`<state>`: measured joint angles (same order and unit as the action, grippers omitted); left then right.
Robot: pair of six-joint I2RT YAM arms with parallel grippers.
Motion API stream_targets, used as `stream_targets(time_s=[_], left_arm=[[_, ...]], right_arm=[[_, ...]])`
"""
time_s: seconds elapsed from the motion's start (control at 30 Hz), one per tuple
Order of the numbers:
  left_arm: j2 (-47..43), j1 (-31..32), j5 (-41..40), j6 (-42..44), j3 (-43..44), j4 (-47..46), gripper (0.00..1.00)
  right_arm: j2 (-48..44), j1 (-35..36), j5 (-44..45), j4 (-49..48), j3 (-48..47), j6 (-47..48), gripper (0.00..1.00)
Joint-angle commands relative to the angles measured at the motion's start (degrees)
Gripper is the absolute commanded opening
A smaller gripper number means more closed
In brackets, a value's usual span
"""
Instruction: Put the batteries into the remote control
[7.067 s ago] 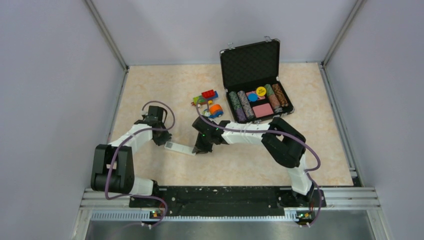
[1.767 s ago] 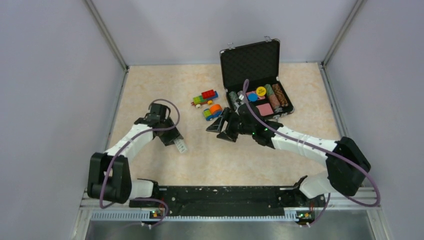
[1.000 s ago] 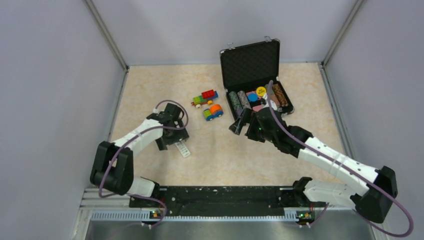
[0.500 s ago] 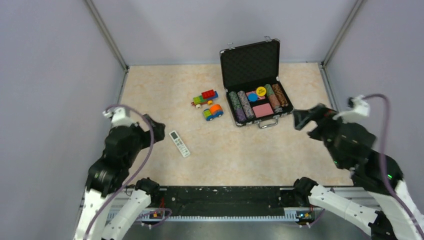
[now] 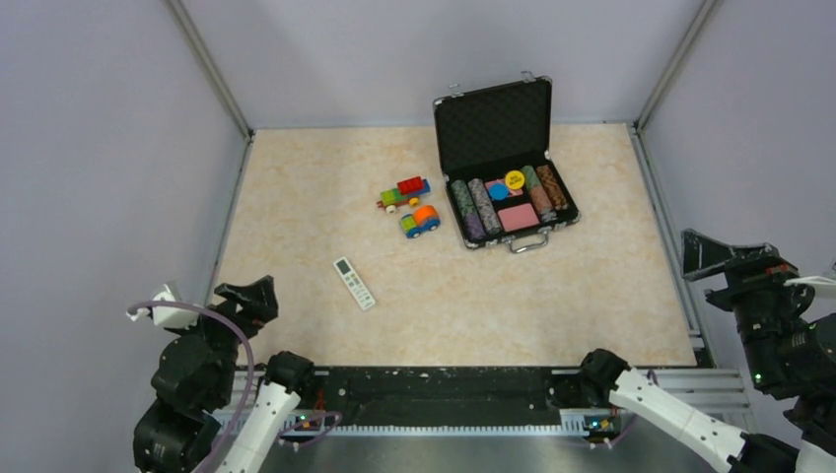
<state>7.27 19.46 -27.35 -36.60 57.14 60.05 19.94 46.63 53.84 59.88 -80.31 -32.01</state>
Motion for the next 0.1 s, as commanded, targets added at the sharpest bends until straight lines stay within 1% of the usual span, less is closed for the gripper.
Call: stream_targets(time_s=[0.0,0.07], left_arm=[[-0.43,-0.09,-2.21,-0.55,2.27,1.49,0.99],[-0.43,0.03,-2.18,-0.31,2.43,1.26,0.99]], right_arm=[[-1.68,-0.6,1.58,1.44,-0.23,0.48,0.99],[-2.23,-0.66,1.66,1.47,0.01,-0.07,0.99]])
